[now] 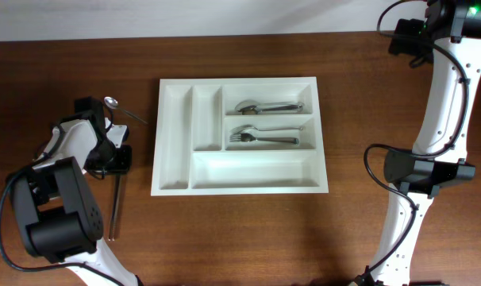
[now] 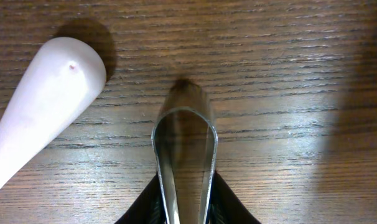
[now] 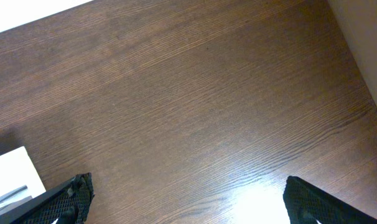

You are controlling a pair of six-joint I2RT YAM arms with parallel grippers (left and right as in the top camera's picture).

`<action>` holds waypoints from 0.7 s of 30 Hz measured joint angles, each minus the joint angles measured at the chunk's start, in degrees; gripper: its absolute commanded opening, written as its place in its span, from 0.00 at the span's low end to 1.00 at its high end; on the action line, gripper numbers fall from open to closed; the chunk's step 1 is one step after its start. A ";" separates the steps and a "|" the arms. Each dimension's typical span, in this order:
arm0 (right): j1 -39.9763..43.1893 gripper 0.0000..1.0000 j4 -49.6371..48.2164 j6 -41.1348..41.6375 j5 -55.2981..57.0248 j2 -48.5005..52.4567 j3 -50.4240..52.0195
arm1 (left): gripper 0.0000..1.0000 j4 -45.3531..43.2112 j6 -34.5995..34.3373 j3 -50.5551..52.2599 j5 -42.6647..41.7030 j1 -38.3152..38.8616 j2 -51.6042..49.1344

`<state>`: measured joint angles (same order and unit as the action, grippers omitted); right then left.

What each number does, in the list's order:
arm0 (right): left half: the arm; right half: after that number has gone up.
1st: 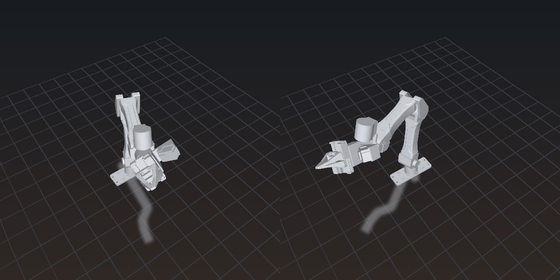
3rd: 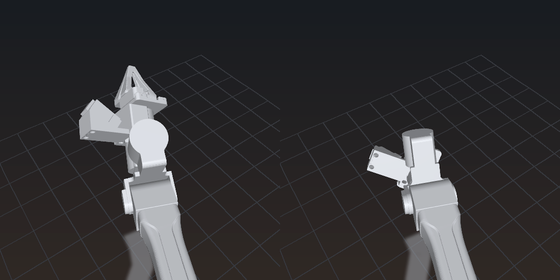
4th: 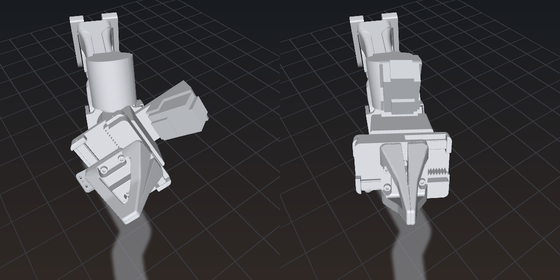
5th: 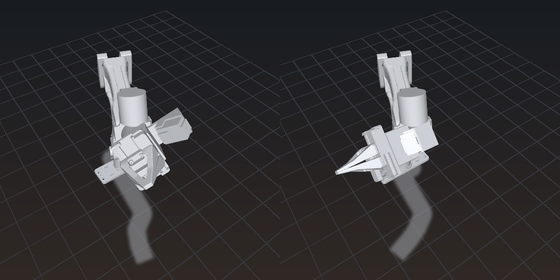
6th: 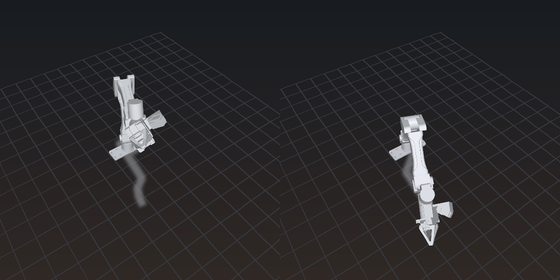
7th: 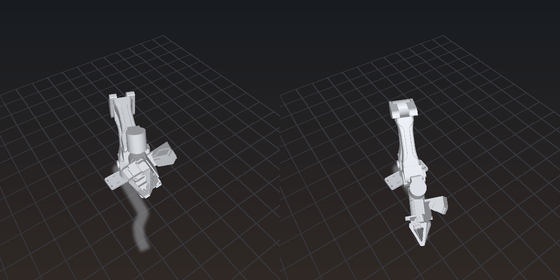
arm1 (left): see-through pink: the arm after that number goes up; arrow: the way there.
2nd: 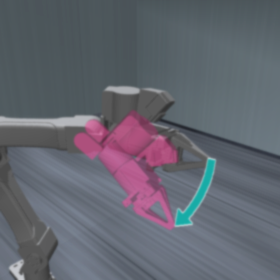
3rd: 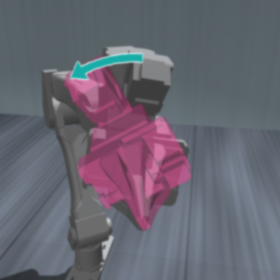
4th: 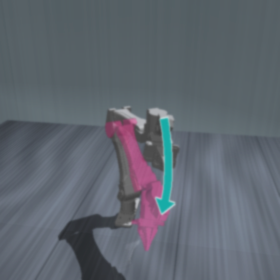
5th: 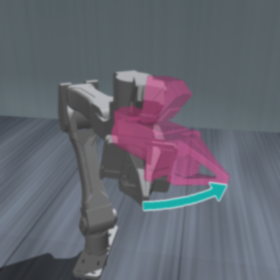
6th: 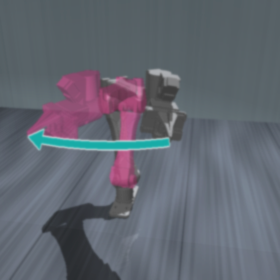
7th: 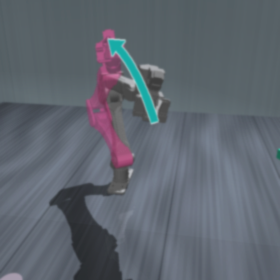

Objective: Pack container
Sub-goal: 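Lower the left gripper and close it on the tongs' end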

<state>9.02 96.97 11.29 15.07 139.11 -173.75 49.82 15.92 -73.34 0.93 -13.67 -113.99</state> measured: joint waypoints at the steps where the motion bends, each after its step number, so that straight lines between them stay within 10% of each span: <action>1: 0.00 0.99 0.00 0.02 0.00 0.00 0.00 | 0.14 -0.02 0.04 0.00 -0.04 0.00 0.00; 21: 0.00 0.99 0.00 0.02 0.00 0.00 0.00 | 0.02 0.39 -0.07 -0.13 -0.11 -0.02 0.00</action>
<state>9.02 96.97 11.31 15.07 139.11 -173.75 50.22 15.86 -73.47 0.82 -13.69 -113.99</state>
